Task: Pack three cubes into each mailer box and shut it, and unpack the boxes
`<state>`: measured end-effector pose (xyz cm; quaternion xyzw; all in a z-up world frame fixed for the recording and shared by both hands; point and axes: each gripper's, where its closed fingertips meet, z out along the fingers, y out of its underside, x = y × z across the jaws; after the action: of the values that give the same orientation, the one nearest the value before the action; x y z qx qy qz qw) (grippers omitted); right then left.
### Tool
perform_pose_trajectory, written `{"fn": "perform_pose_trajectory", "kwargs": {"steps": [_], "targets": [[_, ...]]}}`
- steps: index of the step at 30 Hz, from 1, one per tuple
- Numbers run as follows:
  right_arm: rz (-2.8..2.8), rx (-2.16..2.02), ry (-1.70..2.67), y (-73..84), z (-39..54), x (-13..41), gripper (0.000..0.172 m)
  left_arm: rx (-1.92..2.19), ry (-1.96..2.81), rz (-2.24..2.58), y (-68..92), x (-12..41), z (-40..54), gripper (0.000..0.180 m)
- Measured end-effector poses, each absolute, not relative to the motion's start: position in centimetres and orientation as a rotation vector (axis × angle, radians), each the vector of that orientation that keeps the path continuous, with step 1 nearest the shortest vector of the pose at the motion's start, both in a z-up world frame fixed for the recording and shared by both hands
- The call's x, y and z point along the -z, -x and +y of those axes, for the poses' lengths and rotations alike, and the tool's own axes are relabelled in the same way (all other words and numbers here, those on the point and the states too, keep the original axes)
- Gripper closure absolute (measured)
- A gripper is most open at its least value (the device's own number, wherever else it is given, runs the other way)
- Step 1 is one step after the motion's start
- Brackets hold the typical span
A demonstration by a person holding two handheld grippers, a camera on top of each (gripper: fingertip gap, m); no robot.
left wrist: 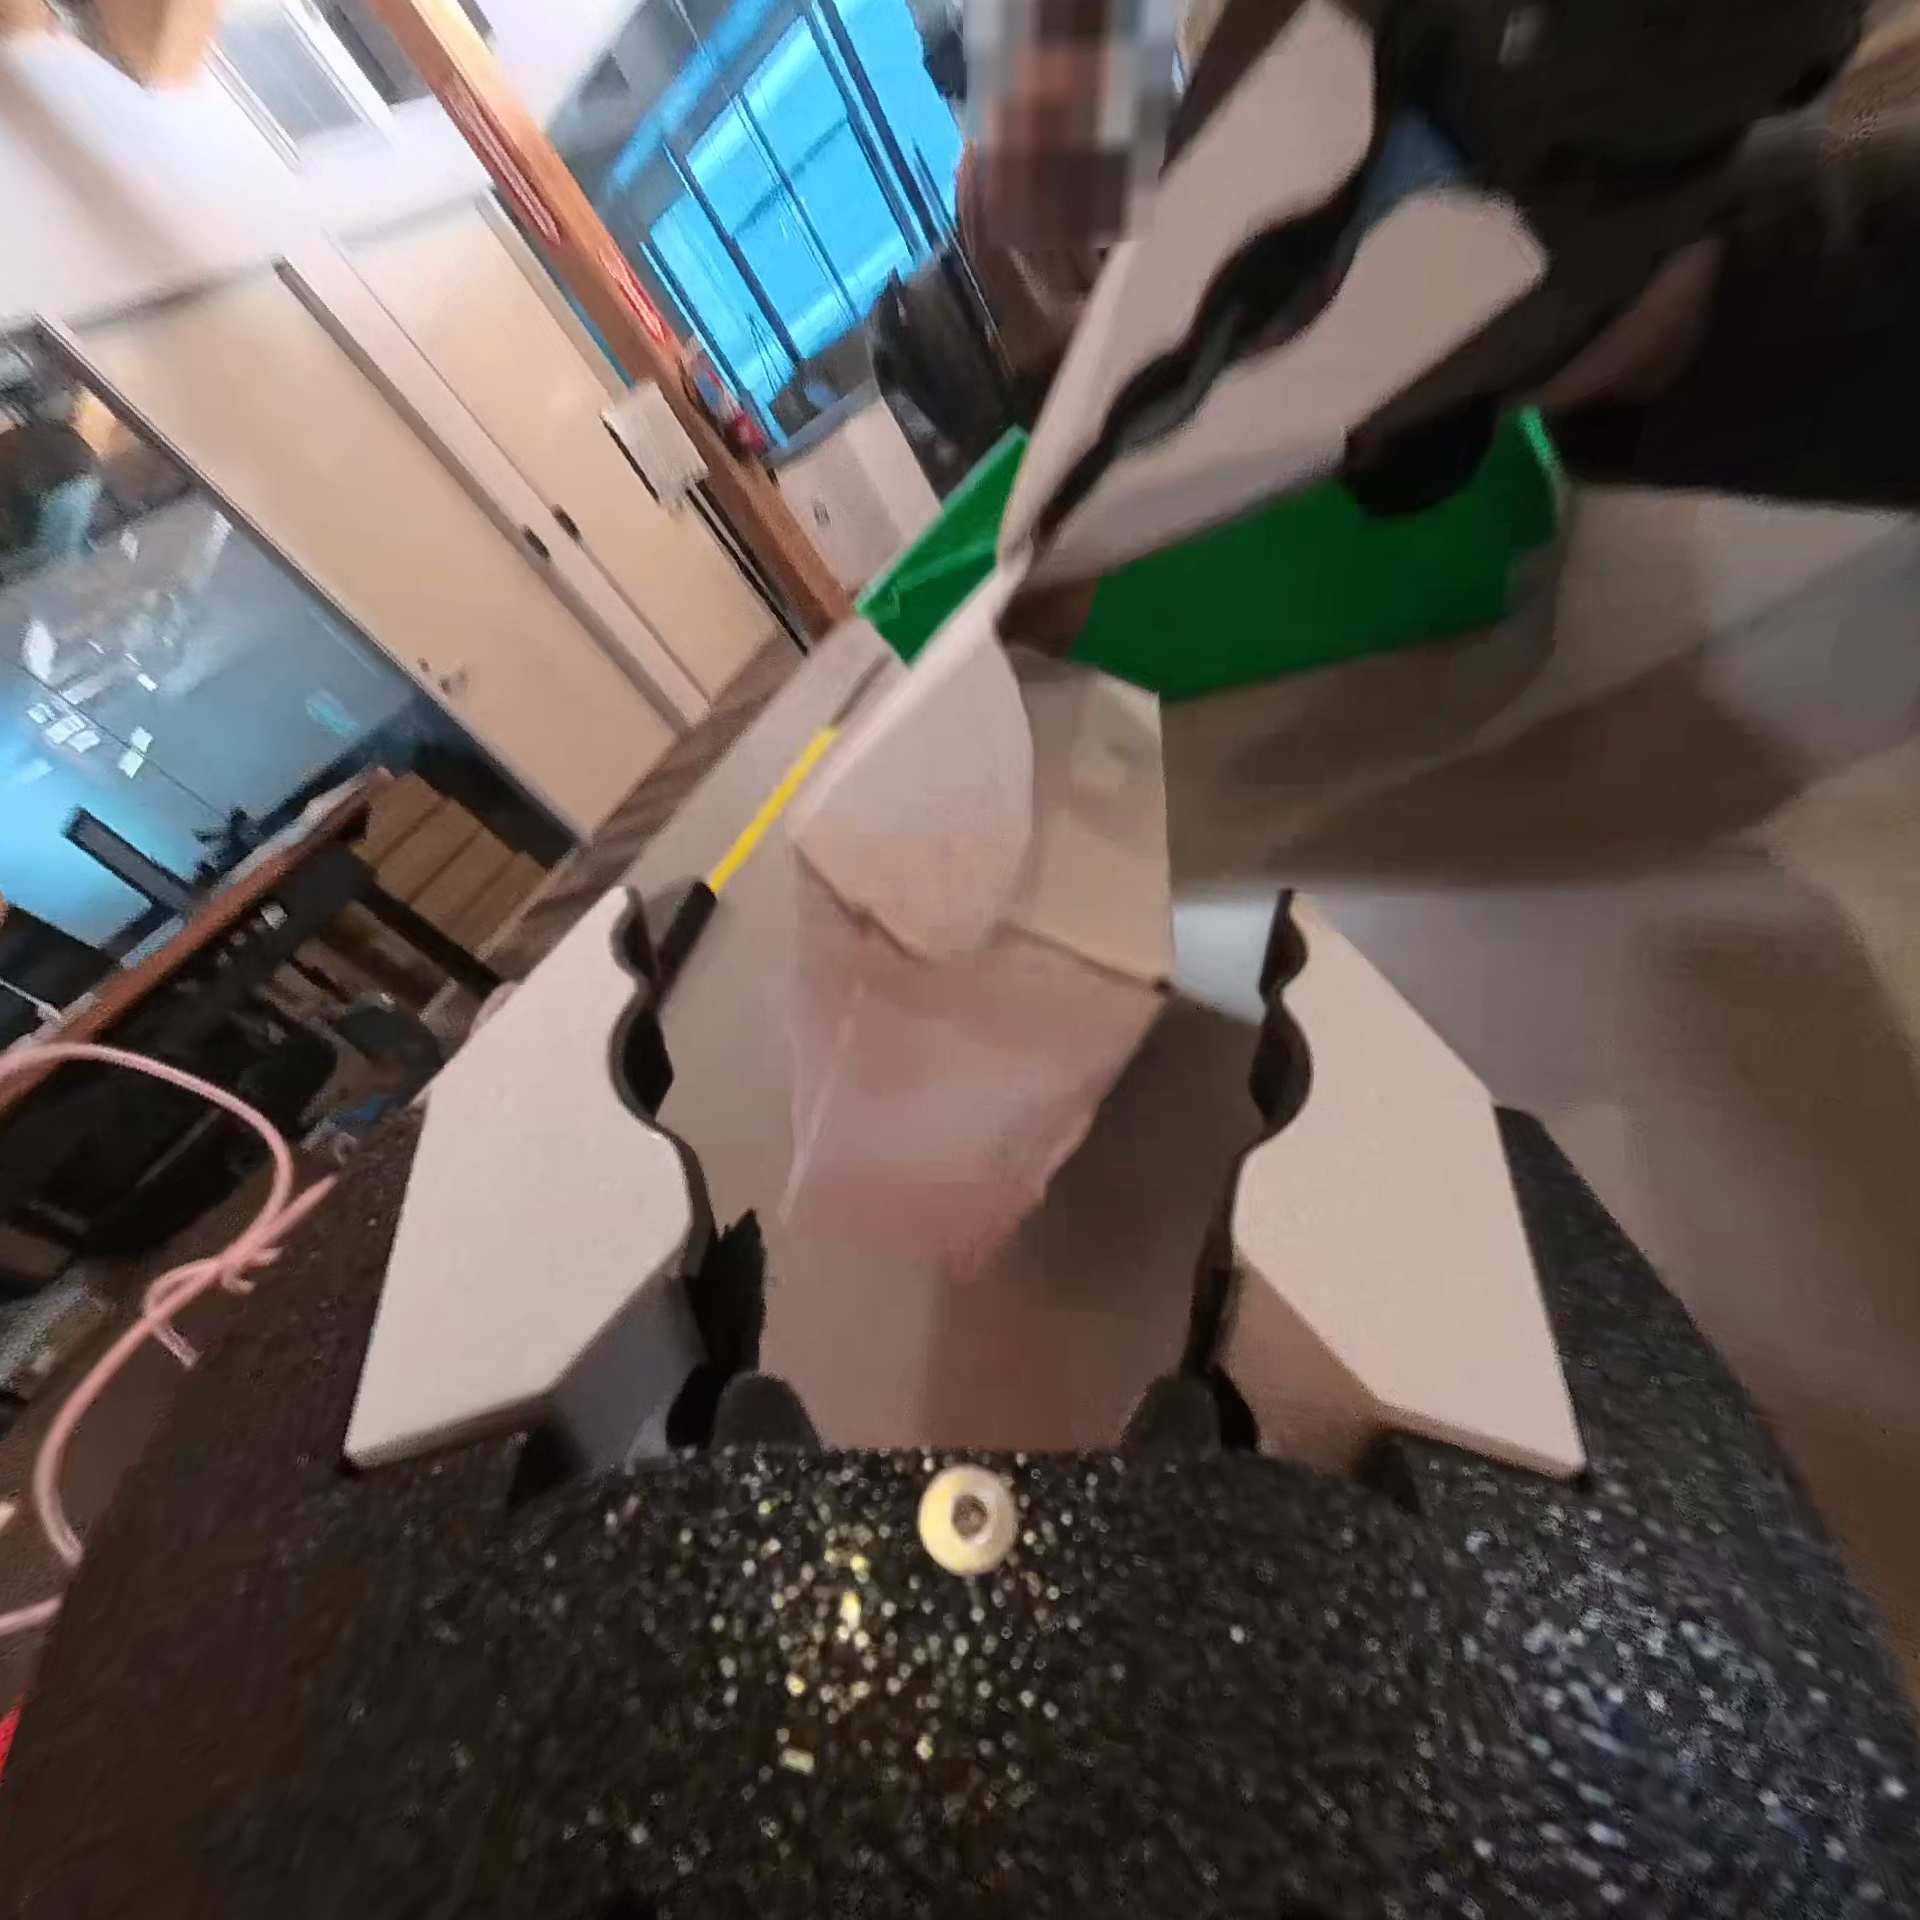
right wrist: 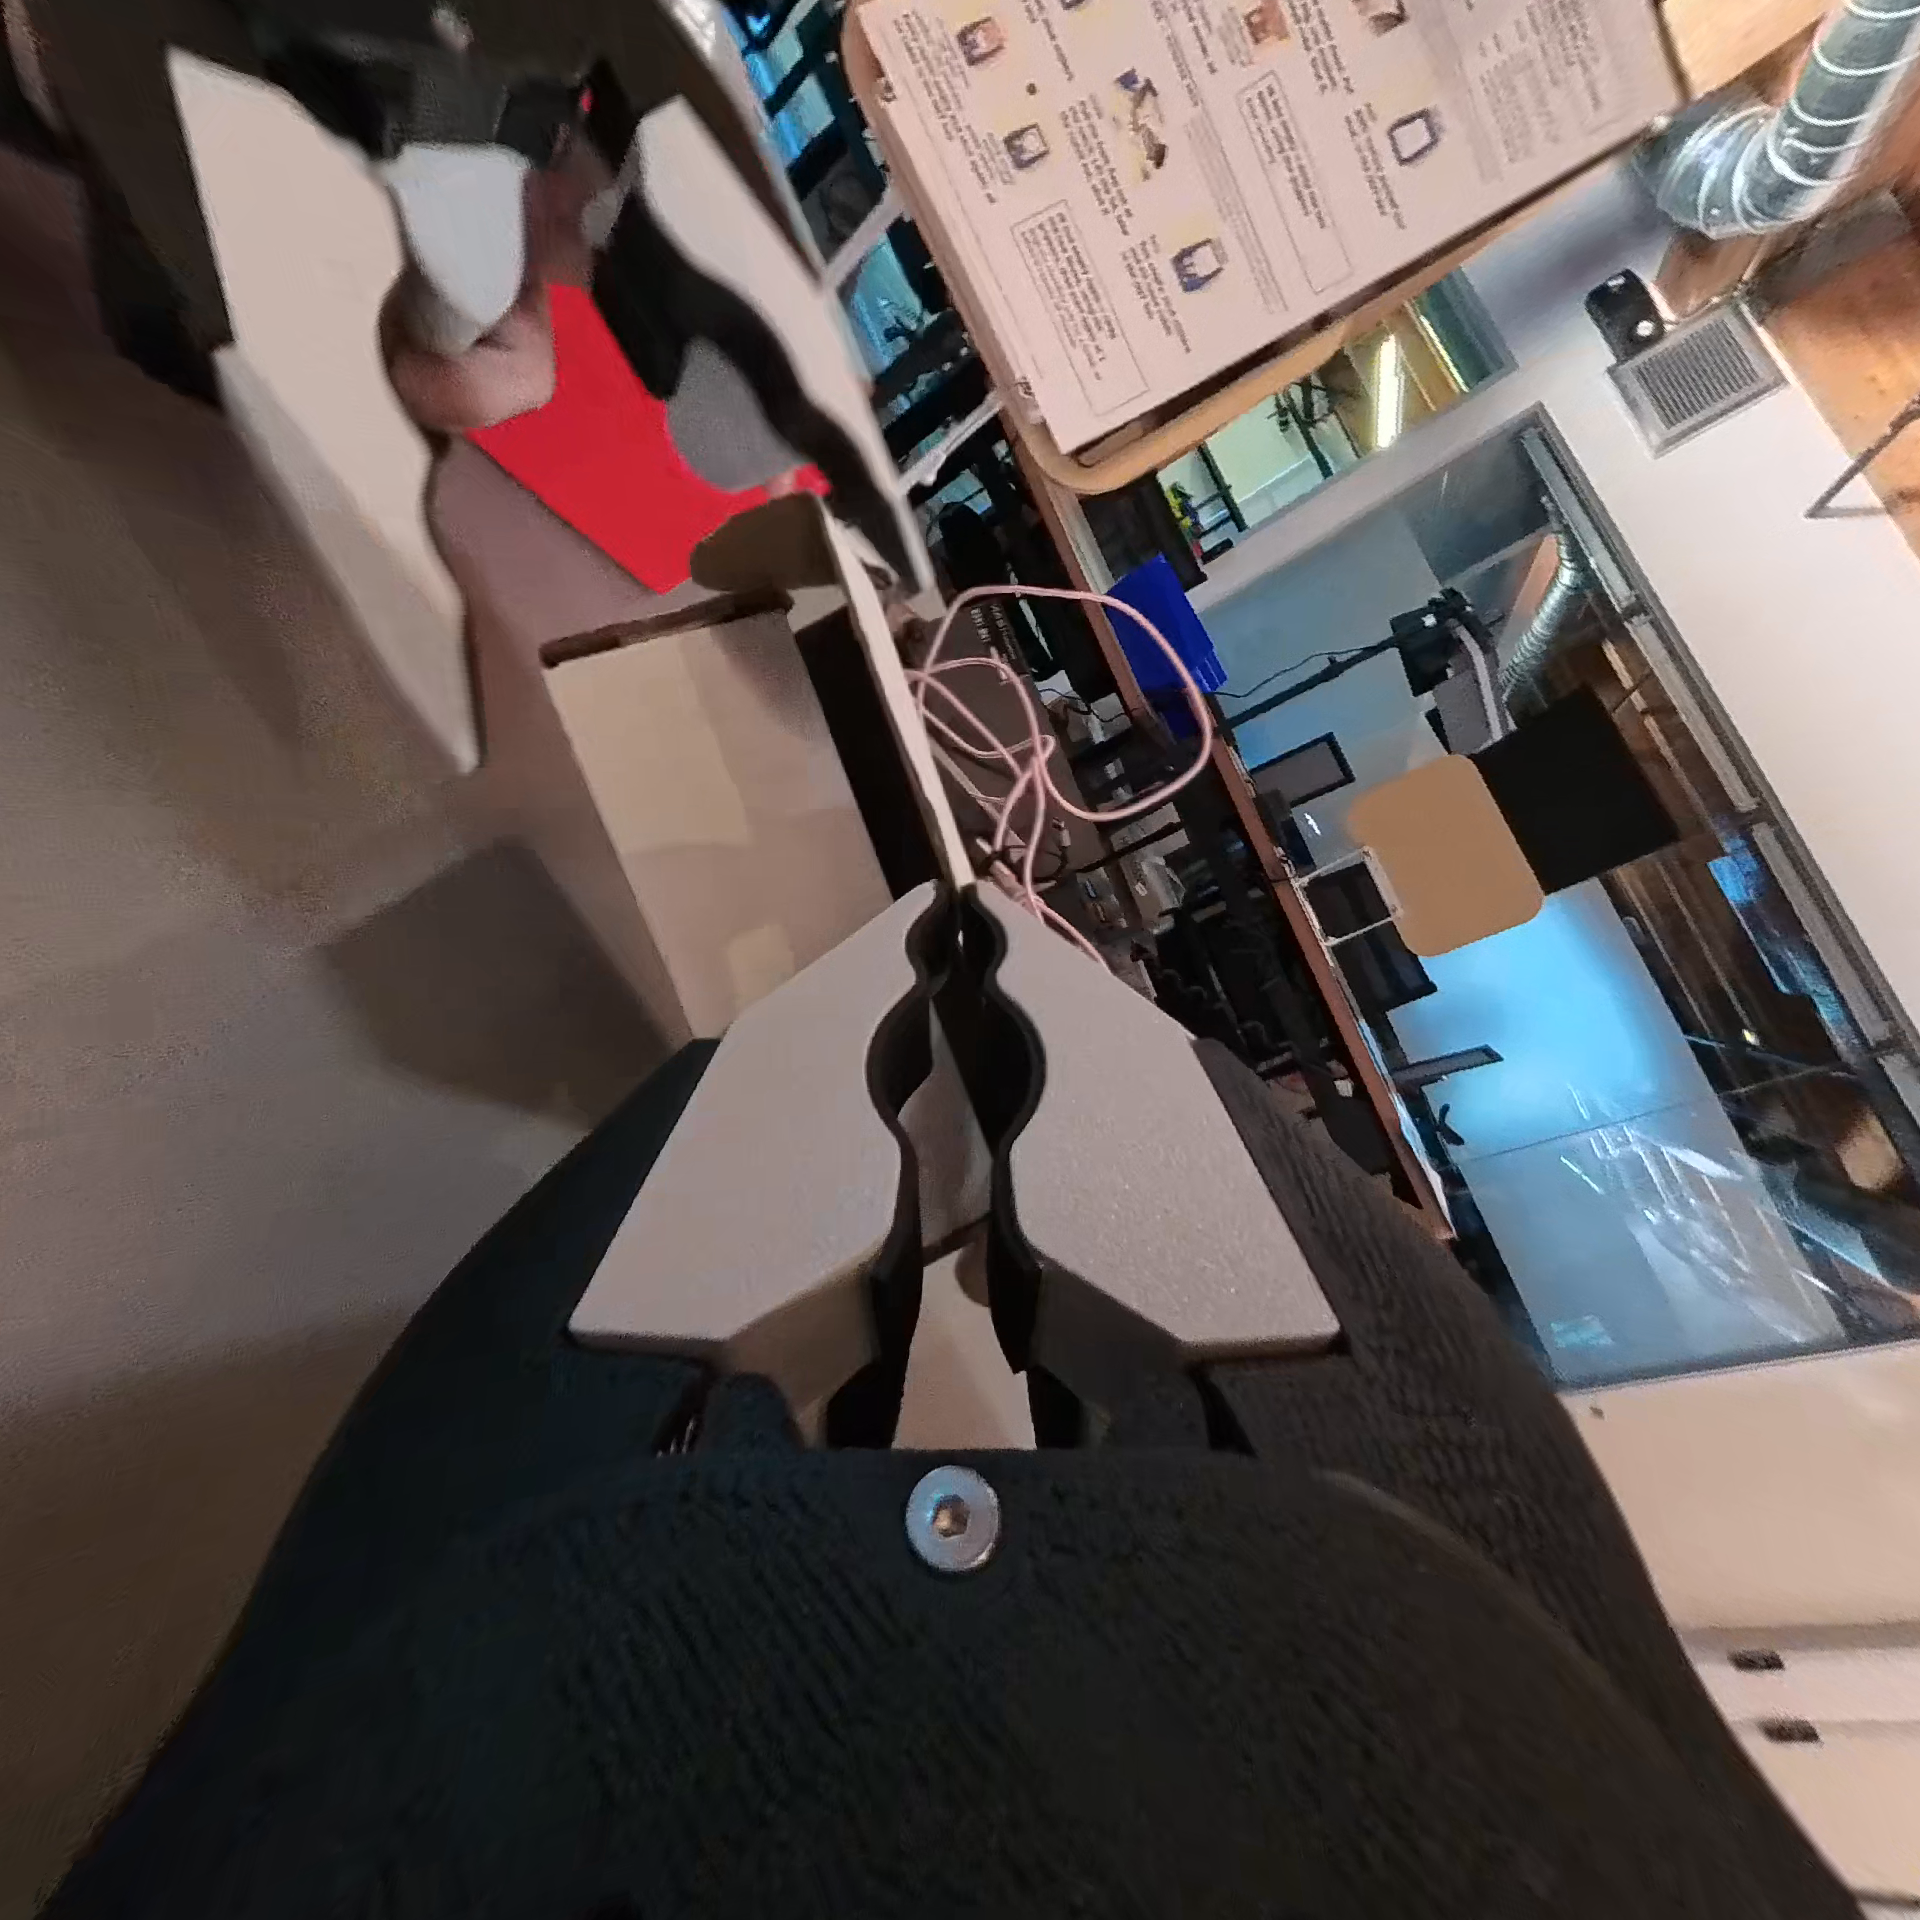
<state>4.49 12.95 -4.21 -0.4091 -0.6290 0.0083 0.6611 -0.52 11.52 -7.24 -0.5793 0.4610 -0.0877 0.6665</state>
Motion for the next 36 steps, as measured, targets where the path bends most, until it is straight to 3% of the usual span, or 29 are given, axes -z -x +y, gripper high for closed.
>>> {"fn": "perform_pose_trajectory", "kwargs": {"steps": [6,9,14,15,17,20,23,26,29,33,35,36], "targets": [[-1.514,0.013,0.949,-3.8,12.6,5.8,0.172,-0.093,1.298,1.11,-0.9,6.4,11.1,0.08],[-1.53,-0.043,0.972,-3.8,12.3,6.1,0.172,-0.292,1.309,1.173,-0.7,7.4,11.9,0.104],[-1.547,-0.013,0.94,-3.6,12.6,6.8,0.172,-0.337,1.285,1.161,-0.7,6.7,12.2,0.172],[-1.499,0.015,0.882,-3.7,12.7,6.2,0.171,-0.316,1.29,1.147,-0.7,6.5,12.1,0.177],[-1.362,0.123,0.71,-4.1,12.6,4.2,0.163,-0.285,1.35,1.108,-0.4,6.3,12.4,0.179],[-1.199,0.16,0.406,-4.8,8.8,1.5,0.166,-0.235,1.431,1.046,0.4,5.9,13.0,0.179],[-1.359,0.093,0.439,-3.4,8.2,4.7,0.166,-0.201,1.469,1.046,0.8,5.9,13.1,0.179],[-1.511,0.013,0.688,-2.2,10.8,8.6,0.144,-0.182,1.485,1.079,0.8,6.2,12.9,0.179],[-1.566,0.019,0.874,-2.0,13.2,11.4,0.133,-0.192,1.474,1.124,0.4,6.5,12.6,0.179],[-1.588,0.139,0.973,-2.2,14.9,12.9,0.135,-0.138,1.459,1.164,-0.2,6.4,11.9,0.179],[-1.65,0.137,1.014,-2.3,14.7,14.0,0.157,-0.09,1.458,1.13,0.1,5.6,12.1,0.179],[-1.664,0.132,1.004,-2.3,14.5,14.1,0.159,-0.059,1.453,1.103,0.2,4.9,12.3,0.179]]}}
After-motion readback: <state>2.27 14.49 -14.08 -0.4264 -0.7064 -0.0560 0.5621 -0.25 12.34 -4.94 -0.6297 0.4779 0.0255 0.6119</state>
